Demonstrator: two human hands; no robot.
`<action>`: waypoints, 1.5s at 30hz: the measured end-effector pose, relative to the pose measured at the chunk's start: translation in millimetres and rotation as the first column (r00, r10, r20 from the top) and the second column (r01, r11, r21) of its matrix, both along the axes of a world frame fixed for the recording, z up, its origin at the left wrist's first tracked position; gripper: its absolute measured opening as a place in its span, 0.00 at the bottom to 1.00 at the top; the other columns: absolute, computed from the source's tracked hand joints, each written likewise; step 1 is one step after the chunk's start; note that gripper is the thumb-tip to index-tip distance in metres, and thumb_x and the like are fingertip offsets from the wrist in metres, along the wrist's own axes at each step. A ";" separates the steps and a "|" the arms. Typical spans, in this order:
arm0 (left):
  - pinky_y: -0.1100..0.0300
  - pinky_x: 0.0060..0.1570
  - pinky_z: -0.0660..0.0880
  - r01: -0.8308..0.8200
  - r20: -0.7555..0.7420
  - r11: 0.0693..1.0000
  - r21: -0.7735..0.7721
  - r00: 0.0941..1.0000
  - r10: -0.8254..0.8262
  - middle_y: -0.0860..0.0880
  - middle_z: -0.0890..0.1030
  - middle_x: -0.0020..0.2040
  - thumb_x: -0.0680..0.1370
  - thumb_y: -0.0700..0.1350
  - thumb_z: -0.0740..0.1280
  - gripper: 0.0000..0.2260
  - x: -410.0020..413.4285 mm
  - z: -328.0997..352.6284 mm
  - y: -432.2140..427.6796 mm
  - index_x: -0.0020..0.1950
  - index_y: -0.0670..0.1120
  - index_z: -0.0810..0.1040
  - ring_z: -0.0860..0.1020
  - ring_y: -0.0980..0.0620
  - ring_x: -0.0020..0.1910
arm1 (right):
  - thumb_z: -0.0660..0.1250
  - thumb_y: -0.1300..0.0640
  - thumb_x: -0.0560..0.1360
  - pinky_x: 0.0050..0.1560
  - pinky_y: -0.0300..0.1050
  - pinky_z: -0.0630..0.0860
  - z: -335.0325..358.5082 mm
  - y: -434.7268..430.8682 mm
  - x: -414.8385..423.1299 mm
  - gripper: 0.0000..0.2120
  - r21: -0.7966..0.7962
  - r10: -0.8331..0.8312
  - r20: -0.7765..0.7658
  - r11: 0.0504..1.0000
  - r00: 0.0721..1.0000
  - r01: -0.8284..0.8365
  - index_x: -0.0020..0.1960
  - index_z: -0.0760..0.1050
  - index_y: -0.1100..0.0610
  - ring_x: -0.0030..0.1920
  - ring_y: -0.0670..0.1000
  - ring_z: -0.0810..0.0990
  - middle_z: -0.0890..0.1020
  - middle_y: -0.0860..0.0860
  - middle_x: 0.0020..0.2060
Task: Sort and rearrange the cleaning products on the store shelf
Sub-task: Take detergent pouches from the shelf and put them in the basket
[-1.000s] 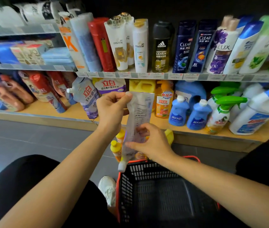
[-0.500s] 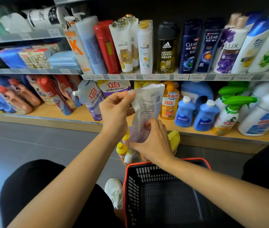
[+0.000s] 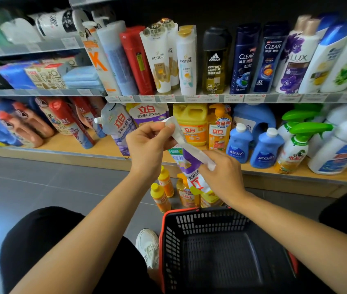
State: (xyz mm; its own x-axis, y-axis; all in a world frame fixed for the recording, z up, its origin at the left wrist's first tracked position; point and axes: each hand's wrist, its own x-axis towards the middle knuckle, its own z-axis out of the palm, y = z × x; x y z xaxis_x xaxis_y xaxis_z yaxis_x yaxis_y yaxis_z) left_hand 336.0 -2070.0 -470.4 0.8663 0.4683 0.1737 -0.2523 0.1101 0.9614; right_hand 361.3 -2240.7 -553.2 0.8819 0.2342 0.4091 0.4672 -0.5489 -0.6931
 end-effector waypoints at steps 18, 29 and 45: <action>0.54 0.60 0.76 0.134 -0.028 0.447 0.885 0.972 -0.235 0.51 0.79 0.59 0.69 0.53 0.80 0.26 -7.3 0.0 47.9 0.63 0.46 0.78 0.77 0.54 0.61 | 0.68 0.62 0.79 0.47 0.56 0.74 41.6 -31.2 37.2 0.05 -0.026 0.361 -0.273 0.924 0.892 -0.382 0.49 0.82 0.62 0.46 0.60 0.80 0.83 0.59 0.42; 0.52 0.48 0.82 0.253 -0.021 0.614 0.748 0.933 -0.360 0.51 0.87 0.49 0.75 0.45 0.74 0.06 -15.9 -7.7 41.8 0.51 0.47 0.86 0.85 0.53 0.51 | 0.70 0.57 0.78 0.45 0.47 0.77 40.4 -38.0 46.3 0.03 0.006 0.528 -0.361 0.826 0.769 -0.564 0.50 0.82 0.52 0.43 0.48 0.81 0.85 0.48 0.41; 0.50 0.43 0.85 0.045 -0.089 0.957 0.288 0.996 -0.020 0.44 0.88 0.42 0.74 0.48 0.77 0.05 -25.6 -8.0 98.9 0.44 0.46 0.87 0.87 0.43 0.42 | 0.77 0.49 0.63 0.41 0.33 0.77 56.8 -48.7 69.0 0.11 0.073 0.380 -0.254 0.925 0.890 -0.373 0.43 0.81 0.51 0.38 0.38 0.80 0.84 0.42 0.37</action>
